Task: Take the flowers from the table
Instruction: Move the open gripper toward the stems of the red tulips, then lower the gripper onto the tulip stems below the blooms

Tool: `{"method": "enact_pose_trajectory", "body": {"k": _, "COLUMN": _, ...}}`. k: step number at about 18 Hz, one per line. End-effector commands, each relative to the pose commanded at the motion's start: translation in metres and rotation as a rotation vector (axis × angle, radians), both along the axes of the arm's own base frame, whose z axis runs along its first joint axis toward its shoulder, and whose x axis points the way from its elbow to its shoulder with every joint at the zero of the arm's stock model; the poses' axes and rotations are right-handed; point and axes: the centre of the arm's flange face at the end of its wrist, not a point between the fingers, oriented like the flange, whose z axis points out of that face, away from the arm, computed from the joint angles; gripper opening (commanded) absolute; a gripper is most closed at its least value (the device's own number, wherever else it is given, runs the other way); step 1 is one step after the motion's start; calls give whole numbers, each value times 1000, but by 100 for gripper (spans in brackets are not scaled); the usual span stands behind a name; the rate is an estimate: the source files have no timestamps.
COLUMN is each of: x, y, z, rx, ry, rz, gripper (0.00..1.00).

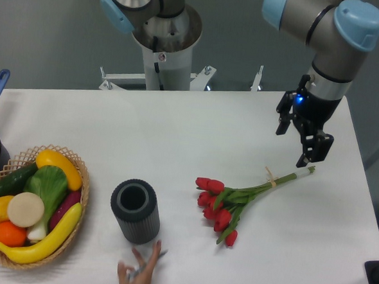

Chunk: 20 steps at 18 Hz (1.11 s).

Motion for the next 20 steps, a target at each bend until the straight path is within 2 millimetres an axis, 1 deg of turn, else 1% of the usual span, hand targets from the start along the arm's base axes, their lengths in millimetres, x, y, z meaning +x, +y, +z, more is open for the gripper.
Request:
{"method": "enact_pose_trajectory", "body": {"k": 1, "x": 2, "y": 4, "z": -3, "rx": -3, "ry": -4, "rz": -7, "gripper": 100}}
{"method": "enact_pose_trajectory", "body": {"k": 3, "x": 5, "y": 5, "z": -9, "rx": -6, "ry": -17, "rz": -6, "gripper": 100}}
{"method": "enact_pose_trajectory", "body": {"k": 6, "x": 1, "y": 9, "z": -31, "rx": -24, "ry": -68, "rz": 51, "gripper": 100}}
{"method": "enact_pose_trajectory", "body": {"k": 8, "x": 3, "y": 21, "z": -45, "rx": -32, "ry": -83, "rz": 46, "gripper": 100}}
{"method": "enact_pose_trajectory", "body": {"k": 9, "x": 1, "y": 23, "z": -50, "rx": -31, "ry": -77, "rz": 45, "gripper": 100}}
{"method": "enact_pose_trajectory", "body": {"k": 10, "x": 2, "y": 23, "z": -60, "rx": -31, "ry": -82, "rz": 46, "gripper": 100}}
{"method": "enact_pose_trajectory", "body": {"k": 13, "x": 2, "y": 22, "z": -78, "rx": -38, "ry": -91, "rz": 92, "gripper": 100}}
{"method": "enact_pose_trajectory", "body": {"k": 18, "x": 4, "y": 21, "z": -103, "rx": -64, "ry": -134, "rz": 109, "gripper": 100}}
{"method": "enact_pose_trajectory", "body": {"k": 19, "x": 4, "y": 21, "z": -106, "rx": -67, "ry": -142, "rz": 120, "gripper": 100}}
{"method": "enact_pose_trajectory", "body": {"k": 20, "x": 7, "y": 19, "z": -117, "rx": -79, "ry": -173, "rz": 170, "gripper": 100}}
